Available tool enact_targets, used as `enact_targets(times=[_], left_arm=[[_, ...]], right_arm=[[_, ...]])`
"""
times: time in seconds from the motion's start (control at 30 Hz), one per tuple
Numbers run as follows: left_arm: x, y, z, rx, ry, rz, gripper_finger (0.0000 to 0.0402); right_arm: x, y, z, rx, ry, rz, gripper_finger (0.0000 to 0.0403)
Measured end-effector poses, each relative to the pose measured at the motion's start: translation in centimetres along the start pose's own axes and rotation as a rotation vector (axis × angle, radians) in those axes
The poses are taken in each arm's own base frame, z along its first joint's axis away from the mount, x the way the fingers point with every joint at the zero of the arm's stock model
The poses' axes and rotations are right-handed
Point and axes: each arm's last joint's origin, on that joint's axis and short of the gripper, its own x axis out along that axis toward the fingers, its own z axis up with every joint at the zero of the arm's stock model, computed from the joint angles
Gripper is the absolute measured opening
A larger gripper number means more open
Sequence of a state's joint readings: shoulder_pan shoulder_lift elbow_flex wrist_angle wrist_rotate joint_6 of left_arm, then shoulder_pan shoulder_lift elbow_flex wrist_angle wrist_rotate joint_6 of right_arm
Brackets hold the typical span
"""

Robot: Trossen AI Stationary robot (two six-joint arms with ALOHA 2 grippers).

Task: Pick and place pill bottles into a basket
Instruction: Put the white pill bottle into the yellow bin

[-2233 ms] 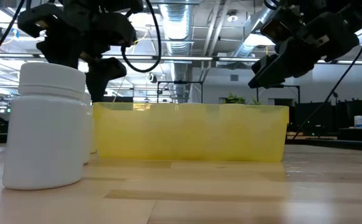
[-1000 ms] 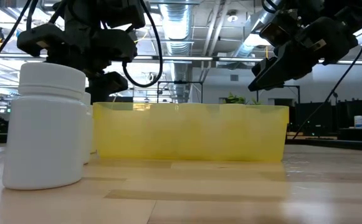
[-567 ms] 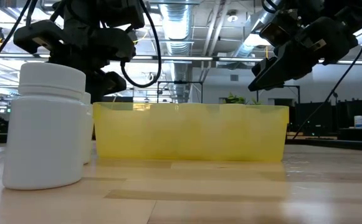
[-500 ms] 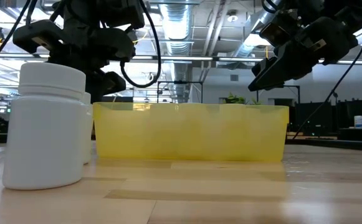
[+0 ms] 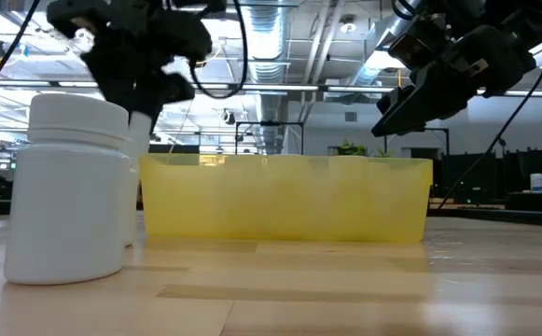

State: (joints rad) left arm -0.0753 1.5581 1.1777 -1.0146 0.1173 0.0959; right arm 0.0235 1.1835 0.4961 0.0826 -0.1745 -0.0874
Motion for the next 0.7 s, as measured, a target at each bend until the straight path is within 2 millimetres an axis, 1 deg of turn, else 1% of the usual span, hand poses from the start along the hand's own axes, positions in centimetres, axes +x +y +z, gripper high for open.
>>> enact_targets(times=[0.2,0.4,0.57,0.7], left_arm=[[-3.3,0.9,0.6,0.02,0.023,0.087,0.0156],[-5.3,1.9,1.3,0.052,-0.024,0.152,0.0157],[-5.6,2.7,1.9,0.085,-0.087,0.173,0.0158],[-4.1,3.3,2.9,0.115,-0.062,0.155,0.0159]], right_arm=[[0.0,0.0,0.0,-0.016,0.0,0.0,0.0124],[0.0,0.0,0.0,-0.052,-0.001,0.0,0.0124],[0.0,0.0,0.0,-0.052,0.0,0.0,0.0124],[0.0,0.0,0.0,-0.053,0.0,0.0,0.0124]])
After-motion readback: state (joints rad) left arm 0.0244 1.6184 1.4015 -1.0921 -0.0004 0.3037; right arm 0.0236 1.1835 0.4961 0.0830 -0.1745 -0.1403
